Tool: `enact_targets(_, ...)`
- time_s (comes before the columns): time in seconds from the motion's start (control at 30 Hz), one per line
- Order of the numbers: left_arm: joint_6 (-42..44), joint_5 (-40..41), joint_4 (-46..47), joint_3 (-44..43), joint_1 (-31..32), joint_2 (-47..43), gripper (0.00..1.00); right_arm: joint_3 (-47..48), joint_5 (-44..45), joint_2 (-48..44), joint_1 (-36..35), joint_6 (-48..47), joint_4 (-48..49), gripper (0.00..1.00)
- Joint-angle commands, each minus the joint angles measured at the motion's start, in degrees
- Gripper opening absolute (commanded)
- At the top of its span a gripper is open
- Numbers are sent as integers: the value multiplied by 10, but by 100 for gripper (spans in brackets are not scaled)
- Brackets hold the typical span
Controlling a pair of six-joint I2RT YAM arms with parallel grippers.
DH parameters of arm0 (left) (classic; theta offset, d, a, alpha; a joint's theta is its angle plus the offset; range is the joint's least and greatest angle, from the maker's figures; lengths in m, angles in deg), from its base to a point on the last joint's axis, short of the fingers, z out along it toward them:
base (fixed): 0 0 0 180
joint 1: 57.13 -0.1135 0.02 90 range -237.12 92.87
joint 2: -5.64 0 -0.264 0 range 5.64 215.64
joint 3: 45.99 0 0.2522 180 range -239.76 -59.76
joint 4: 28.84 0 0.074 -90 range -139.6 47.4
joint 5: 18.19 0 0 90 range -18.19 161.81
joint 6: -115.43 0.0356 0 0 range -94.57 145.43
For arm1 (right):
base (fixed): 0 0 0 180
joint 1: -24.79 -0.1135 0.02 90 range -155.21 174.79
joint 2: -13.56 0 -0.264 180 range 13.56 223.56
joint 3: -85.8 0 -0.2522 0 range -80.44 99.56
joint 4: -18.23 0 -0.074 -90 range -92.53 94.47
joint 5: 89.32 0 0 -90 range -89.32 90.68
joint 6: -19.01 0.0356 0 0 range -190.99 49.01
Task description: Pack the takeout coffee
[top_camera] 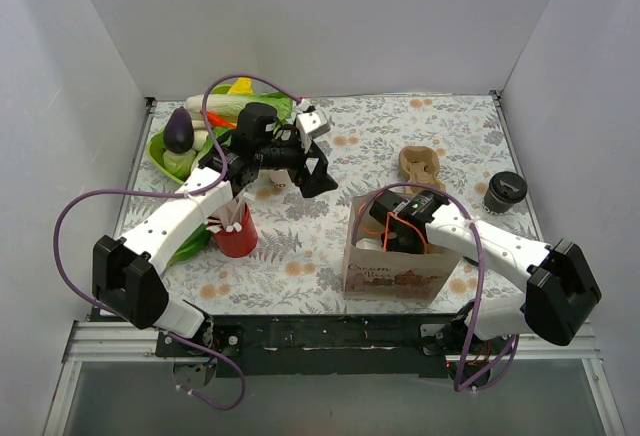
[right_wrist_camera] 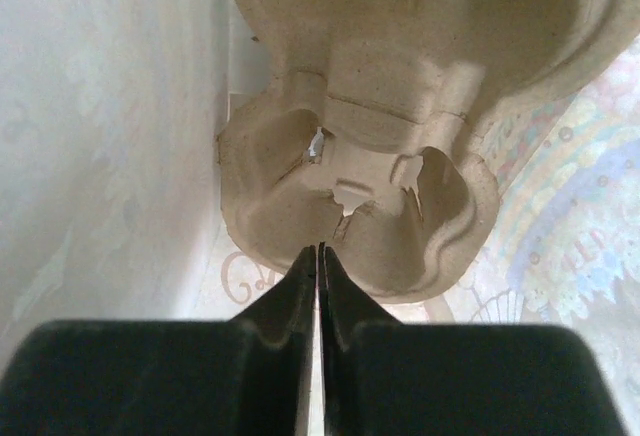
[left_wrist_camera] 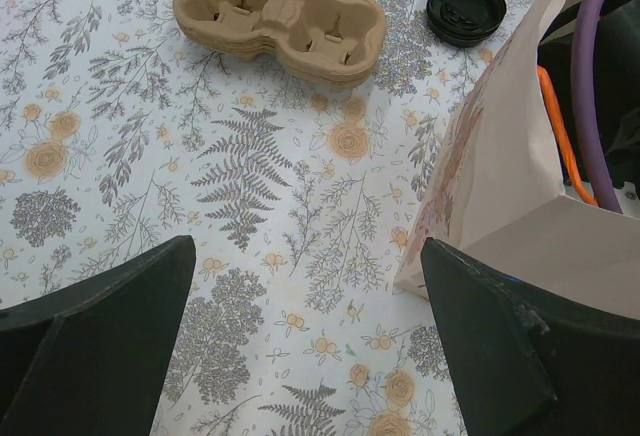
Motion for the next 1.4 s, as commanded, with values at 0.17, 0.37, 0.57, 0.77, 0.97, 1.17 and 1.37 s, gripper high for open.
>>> enact_targets(0.17, 11, 3, -4, 2, -3, -33, 98, 58, -7, -19, -1, 21, 5, 62)
enact_targets(0.37, 9, 0, 6, 4, -3, -34, 98, 141, -22, -8, -1, 52, -18, 88)
enact_targets(0.57, 14, 2, 11, 1, -3, -37, 98, 226, -46, 13, -2, 71, -27, 94)
enact_targets(0.77, 0, 9, 42, 2, -6, -59, 98, 320, -57, 41, -2, 78, -23, 96)
enact_targets(0.97, -66, 45, 76, -11, -6, -55, 98, 404, -64, 38, -1, 113, 3, 98)
enact_targets(1.17, -75, 91, -84, -119, -6, 36, 98, 451, -56, 31, -1, 141, 24, 98)
enact_targets(1.37, -57, 32, -204, -226, -7, 89, 98, 424, -1, -14, 0, 166, 122, 98)
